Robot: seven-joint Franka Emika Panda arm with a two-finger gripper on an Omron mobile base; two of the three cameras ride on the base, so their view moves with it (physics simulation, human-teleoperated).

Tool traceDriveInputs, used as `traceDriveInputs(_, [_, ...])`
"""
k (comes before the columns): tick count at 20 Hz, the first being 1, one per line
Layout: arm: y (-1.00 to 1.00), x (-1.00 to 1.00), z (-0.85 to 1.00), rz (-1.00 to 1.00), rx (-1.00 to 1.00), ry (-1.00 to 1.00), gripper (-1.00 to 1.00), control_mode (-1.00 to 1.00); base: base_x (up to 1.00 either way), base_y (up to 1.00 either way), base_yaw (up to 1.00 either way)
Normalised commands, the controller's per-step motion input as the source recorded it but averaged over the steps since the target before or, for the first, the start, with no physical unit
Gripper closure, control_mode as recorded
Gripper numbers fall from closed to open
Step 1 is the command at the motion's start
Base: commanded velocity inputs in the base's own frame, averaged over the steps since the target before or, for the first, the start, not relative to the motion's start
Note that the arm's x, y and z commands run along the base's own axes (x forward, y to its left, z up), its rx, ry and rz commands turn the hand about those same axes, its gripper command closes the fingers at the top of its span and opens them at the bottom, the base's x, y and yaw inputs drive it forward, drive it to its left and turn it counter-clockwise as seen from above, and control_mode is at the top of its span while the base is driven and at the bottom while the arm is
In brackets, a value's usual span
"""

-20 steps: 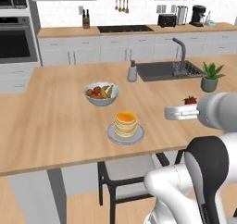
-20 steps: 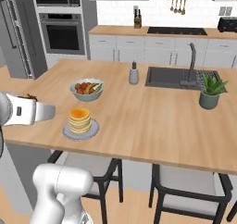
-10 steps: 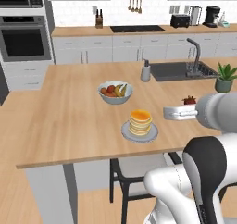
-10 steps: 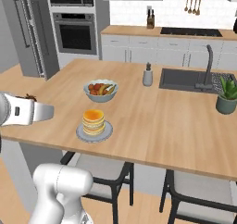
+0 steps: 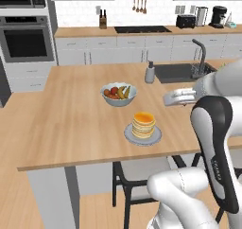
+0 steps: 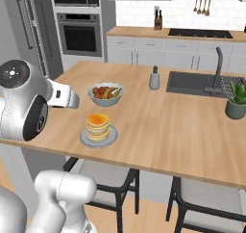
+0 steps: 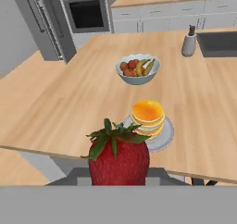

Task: Take the strawberry from the fridge and place it on top of the pancake, located on the dining counter.

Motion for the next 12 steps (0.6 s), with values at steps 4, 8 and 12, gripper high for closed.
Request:
traceDriveInputs(4, [0.00,0.63,-0.34,0.09,0.00,0.24,1.00,-1.00,0.00,0.00,0.00])
traceDriveInputs(8, [0.02,0.34,-0.40,0.00,-0.03,0.12,1.00,-1.00,0.00,0.00,0.00])
traceDriveInputs(12, [0.04,0.20,-0.62,0.00,-0.12,0.02,1.00,-1.00,0.00,0.00,0.00])
